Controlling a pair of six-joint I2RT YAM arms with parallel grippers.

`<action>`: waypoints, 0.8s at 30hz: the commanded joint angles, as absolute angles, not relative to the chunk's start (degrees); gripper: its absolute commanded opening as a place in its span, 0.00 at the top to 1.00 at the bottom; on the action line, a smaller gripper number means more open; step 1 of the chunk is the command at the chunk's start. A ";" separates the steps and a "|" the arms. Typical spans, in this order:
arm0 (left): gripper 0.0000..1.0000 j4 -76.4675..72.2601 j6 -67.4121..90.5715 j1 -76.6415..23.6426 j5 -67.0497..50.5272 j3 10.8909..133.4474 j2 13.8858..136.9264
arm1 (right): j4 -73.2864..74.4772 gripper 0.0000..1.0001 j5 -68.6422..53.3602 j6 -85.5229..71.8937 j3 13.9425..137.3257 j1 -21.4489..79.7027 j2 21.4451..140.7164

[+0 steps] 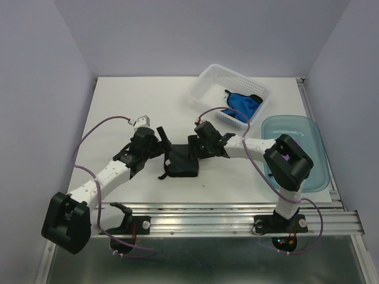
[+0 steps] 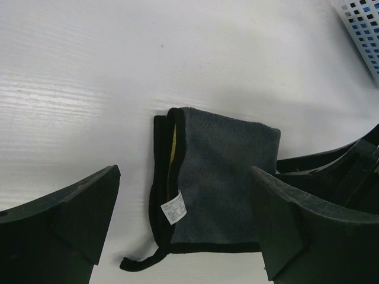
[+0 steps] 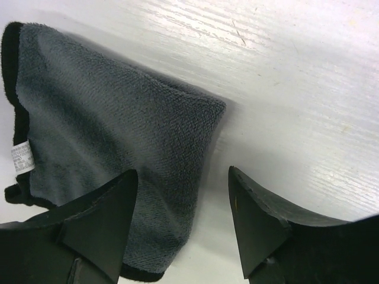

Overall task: Fold and stack the towels
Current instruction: Neatly place the folded towel into the bin

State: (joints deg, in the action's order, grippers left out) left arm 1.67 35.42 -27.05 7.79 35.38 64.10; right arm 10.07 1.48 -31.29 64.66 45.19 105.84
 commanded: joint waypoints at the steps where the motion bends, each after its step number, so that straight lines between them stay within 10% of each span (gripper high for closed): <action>1: 0.01 0.97 35.33 -27.25 9.49 34.81 62.05 | 9.32 0.33 0.53 -31.73 66.10 47.11 106.61; 9: 0.01 1.49 35.51 -27.25 10.46 34.72 61.44 | 10.98 0.45 2.46 -33.92 65.57 48.16 108.55; 24: 0.01 4.30 36.65 -27.16 13.88 34.10 57.04 | 19.59 0.99 26.07 -35.78 67.94 50.36 104.34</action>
State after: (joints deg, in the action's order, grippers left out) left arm 3.62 36.25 -27.03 10.94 34.48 58.78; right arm 13.08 14.57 -36.29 65.71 50.43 106.96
